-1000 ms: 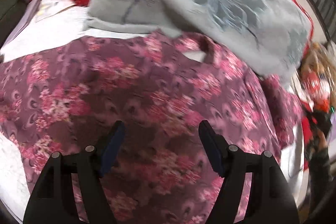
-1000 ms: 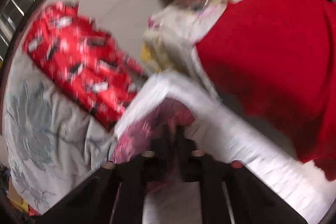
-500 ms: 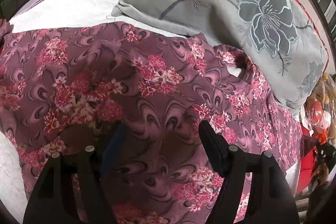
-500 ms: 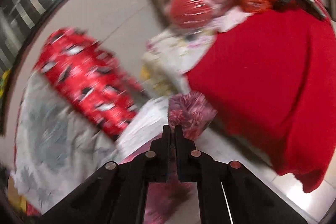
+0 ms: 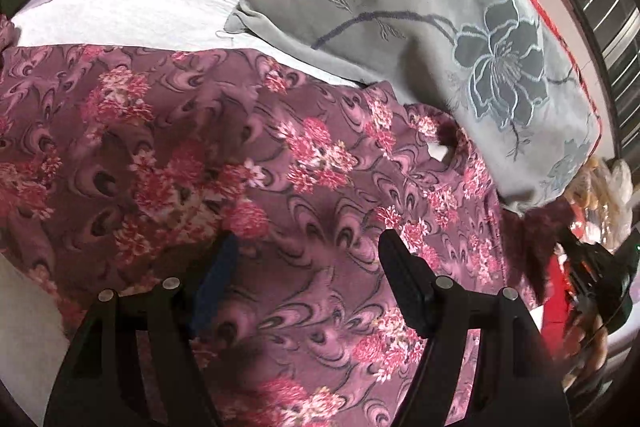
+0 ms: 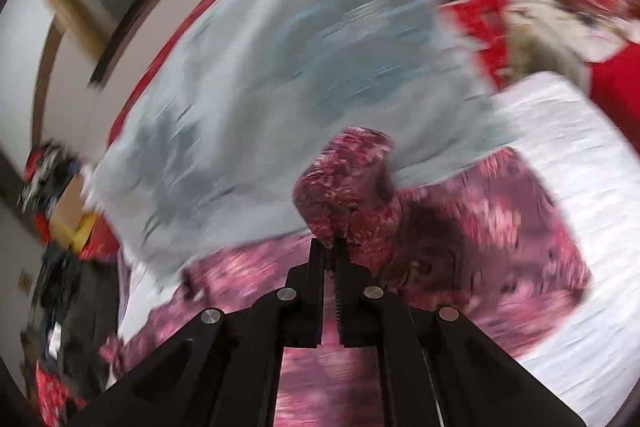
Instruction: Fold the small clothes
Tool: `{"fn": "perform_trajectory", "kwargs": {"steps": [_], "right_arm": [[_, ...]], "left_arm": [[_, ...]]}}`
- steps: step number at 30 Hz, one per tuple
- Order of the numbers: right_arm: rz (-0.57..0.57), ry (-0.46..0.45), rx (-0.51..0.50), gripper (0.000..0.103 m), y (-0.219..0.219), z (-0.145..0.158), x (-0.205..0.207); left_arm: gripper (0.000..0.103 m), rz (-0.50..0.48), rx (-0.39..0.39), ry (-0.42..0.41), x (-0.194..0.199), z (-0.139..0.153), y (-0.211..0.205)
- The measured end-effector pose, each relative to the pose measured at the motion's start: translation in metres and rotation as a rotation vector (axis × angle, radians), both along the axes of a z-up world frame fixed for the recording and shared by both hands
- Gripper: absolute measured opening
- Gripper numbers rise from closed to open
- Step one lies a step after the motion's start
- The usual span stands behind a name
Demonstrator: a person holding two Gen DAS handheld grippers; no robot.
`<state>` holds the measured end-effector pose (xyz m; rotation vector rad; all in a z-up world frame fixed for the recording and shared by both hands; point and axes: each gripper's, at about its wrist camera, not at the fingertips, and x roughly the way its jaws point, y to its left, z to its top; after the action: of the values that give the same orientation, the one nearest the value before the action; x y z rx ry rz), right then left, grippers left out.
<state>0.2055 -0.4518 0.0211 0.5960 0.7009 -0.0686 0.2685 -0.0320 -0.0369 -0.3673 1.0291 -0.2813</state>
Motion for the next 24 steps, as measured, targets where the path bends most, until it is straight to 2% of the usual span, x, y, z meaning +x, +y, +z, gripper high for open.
{"fn": "perform_trajectory", "kwargs": {"steps": [3, 12, 15, 18, 22, 24], "right_arm": [[0.114, 0.009, -0.014, 0.004, 0.059, -0.001, 0.019], [0.367, 0.017, -0.031, 0.005, 0.215, -0.015, 0.046], [0.428, 0.02, 0.007, 0.006, 0.251, -0.027, 0.049], [0.466, 0.057, 0.027, 0.011, 0.276, -0.045, 0.044], [0.5, 0.233, 0.023, 0.018, 0.286, -0.086, 0.027], [0.508, 0.195, 0.035, 0.017, 0.275, -0.082, 0.007]], "left_arm": [[0.072, 0.001, -0.025, 0.001, 0.002, 0.005, 0.013], [0.072, 0.045, -0.1, 0.004, 0.006, 0.017, 0.063], [0.073, 0.067, -0.136, -0.001, 0.006, 0.019, 0.08], [0.073, 0.081, -0.175, -0.004, 0.007, 0.021, 0.092], [0.073, 0.066, -0.206, 0.017, 0.01, 0.018, 0.093], [0.073, 0.038, -0.237, 0.042, 0.013, 0.014, 0.088]]}}
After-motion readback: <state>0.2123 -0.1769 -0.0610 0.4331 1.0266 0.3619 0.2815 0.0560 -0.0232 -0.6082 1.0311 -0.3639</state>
